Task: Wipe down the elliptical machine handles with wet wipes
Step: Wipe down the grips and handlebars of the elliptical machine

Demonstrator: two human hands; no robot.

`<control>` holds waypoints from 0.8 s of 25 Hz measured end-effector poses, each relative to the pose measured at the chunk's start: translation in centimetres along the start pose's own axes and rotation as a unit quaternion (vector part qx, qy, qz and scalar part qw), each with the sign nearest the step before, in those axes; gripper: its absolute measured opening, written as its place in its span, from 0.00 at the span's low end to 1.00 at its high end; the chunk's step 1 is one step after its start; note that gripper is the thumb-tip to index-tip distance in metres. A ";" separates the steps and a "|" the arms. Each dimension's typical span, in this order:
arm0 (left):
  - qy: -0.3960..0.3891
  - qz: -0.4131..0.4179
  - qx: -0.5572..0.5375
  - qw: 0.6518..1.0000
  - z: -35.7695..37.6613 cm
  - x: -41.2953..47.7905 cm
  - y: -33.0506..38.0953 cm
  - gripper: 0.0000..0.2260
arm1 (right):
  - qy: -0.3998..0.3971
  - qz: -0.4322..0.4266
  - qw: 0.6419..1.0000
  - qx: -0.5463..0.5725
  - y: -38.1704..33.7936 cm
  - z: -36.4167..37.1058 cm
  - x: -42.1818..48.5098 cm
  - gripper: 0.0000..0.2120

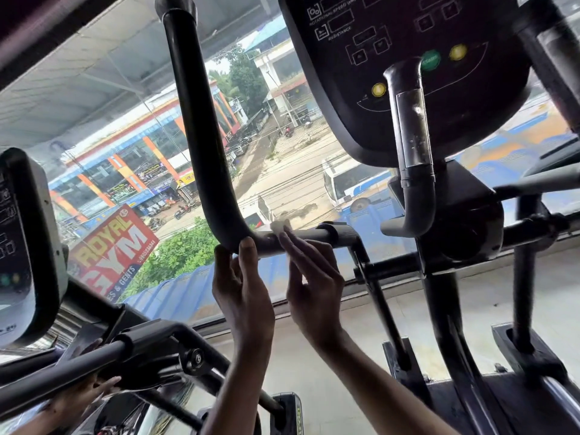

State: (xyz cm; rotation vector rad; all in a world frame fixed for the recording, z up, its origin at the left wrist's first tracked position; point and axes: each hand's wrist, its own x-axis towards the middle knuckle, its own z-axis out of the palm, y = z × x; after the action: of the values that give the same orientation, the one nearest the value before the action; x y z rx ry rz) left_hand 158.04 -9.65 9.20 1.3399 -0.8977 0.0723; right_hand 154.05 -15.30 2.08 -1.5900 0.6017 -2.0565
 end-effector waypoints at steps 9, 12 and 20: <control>-0.009 0.006 0.012 1.000 -0.5 0.0 0.6 0.17 | 0.001 0.147 0.989 -0.029 4.1 -0.5 1.1 0.13; -0.029 0.010 0.017 0.999 -1.0 0.4 0.9 0.20 | -0.001 0.125 0.992 0.034 -2.0 -0.6 1.6 0.11; -0.046 0.003 -0.004 0.999 -1.8 1.0 0.9 0.16 | 0.012 -0.019 1.000 0.009 -2.3 0.0 0.2 0.14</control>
State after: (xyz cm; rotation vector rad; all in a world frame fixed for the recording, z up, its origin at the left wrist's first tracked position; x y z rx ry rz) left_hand 159.15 -8.33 10.63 1.3427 -0.9778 0.0120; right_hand 153.78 -13.58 3.59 -1.5791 0.5647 -2.1062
